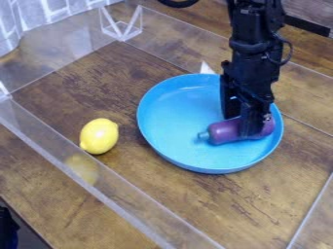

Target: Remove the carrot from the blue tray and put it on the table

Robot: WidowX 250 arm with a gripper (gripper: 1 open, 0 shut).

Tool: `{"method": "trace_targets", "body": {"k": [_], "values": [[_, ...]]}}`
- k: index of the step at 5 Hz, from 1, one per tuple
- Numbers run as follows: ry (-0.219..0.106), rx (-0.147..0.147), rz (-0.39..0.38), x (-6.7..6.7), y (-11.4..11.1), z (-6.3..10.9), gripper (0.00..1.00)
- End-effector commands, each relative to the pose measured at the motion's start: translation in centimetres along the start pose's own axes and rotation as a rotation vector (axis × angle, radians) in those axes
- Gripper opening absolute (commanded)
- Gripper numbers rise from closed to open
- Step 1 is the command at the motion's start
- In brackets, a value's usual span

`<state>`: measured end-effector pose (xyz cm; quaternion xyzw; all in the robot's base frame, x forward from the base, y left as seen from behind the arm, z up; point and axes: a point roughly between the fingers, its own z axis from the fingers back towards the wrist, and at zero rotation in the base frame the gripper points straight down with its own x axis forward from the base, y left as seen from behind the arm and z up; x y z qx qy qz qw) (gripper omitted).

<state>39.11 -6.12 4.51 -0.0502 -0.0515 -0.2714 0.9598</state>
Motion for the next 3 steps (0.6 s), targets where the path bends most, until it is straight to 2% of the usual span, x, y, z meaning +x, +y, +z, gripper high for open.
{"method": "trace_targets", "body": {"k": [1,2,3], "values": [[-0.061,0.009,-0.044,1.6,-1.5,1.7,1.00],[-0.065,0.007,-0.019,1.3,-2.4,1.8,1.00],[-0.066,0.005,0.010,0.9,-3.0,2.1,0.00]]}}
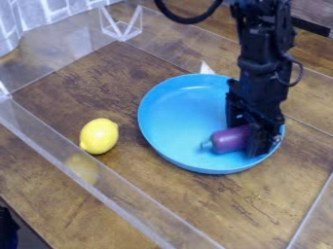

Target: Remove the carrot from the blue tray and put it on the table

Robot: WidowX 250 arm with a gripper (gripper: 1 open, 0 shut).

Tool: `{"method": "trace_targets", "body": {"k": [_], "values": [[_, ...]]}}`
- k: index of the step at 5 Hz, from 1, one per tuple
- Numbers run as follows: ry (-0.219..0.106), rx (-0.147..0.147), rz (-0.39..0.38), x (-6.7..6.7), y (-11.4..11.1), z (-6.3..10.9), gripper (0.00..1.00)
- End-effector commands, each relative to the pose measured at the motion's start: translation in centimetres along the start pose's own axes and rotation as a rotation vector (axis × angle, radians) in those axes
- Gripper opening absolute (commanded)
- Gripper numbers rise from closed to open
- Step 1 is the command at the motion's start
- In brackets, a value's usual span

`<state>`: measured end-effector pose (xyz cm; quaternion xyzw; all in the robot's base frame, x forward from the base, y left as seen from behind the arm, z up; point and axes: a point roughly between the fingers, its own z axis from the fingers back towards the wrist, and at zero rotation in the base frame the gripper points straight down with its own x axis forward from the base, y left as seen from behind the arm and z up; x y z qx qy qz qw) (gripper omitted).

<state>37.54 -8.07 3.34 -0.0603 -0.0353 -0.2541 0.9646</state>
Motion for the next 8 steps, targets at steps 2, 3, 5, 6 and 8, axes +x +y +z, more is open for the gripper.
{"method": "trace_targets", "body": {"k": [2,3,5,6,8], "values": [[-0.108,0.032,0.009,0.7,-0.9,3.8,1.00],[-0.103,0.033,0.010,0.5,-0.7,3.5,0.00],[-0.094,0.038,-0.018,2.9,0.8,2.5,1.00],[-0.096,0.048,0.006,3.6,1.2,2.1,1.00],[-0.092,0.062,0.038,4.7,1.5,1.4,1.00]]}}
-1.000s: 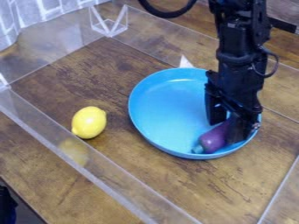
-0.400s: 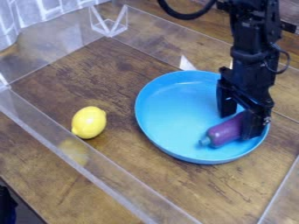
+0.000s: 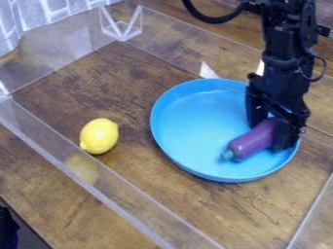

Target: Remove the carrot from the blue tray and put it on the table

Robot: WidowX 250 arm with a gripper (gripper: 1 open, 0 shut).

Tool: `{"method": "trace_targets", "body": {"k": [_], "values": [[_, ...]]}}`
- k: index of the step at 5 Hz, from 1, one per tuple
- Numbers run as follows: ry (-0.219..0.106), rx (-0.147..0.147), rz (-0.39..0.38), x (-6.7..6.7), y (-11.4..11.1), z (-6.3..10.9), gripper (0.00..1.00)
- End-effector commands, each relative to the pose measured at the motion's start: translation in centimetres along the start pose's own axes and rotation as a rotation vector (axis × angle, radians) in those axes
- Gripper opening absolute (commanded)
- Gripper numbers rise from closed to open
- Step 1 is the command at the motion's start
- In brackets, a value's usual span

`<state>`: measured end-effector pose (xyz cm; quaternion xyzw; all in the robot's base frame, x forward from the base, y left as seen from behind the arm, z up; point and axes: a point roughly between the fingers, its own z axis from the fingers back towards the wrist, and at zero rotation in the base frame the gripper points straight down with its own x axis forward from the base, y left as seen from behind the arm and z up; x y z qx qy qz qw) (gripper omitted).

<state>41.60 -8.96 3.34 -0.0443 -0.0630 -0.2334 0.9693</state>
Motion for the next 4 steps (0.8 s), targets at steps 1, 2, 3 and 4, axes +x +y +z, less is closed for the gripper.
{"method": "trace_targets", "body": {"k": [1,2,3,4], "values": [[-0.046,0.030,0.079,1.1,0.0,1.4,1.00],[-0.042,0.027,0.040,0.9,1.0,0.9,0.00],[-0.049,0.030,0.004,0.6,2.0,1.3,0.00],[-0.060,0.045,0.031,0.8,0.8,2.0,0.00]]}}
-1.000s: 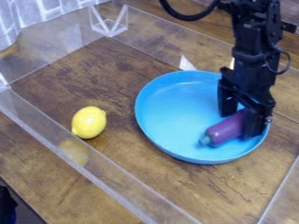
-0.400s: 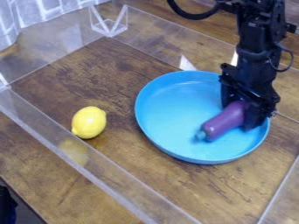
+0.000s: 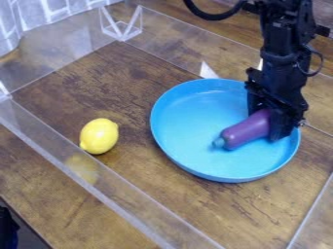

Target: Remove the carrot from the blue tray and put it on the table

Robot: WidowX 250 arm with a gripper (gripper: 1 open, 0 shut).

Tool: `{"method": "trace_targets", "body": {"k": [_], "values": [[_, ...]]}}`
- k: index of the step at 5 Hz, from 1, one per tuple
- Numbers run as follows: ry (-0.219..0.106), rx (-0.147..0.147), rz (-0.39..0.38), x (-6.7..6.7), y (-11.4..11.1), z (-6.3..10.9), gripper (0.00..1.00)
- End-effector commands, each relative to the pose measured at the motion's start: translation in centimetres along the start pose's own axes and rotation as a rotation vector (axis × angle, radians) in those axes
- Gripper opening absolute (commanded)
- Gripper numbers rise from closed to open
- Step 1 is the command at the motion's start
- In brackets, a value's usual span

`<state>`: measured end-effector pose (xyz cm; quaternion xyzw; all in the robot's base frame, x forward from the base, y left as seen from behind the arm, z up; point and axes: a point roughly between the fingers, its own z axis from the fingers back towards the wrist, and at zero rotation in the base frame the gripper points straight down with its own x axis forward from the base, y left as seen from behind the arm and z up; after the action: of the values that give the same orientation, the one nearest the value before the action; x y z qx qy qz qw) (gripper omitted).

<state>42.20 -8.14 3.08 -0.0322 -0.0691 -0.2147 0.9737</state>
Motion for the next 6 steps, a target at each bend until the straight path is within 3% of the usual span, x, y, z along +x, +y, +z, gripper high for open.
{"method": "trace_targets", "body": {"k": [1,3,4,6], "values": [[-0.064,0.032,0.023,0.9,-1.3,2.8,0.00],[-0.099,0.073,0.094,1.3,-3.2,4.9,0.00],[-0.103,0.083,0.125,1.6,-4.1,5.0,0.00],[-0.113,0.094,0.136,1.0,-2.8,5.2,0.00]]}}
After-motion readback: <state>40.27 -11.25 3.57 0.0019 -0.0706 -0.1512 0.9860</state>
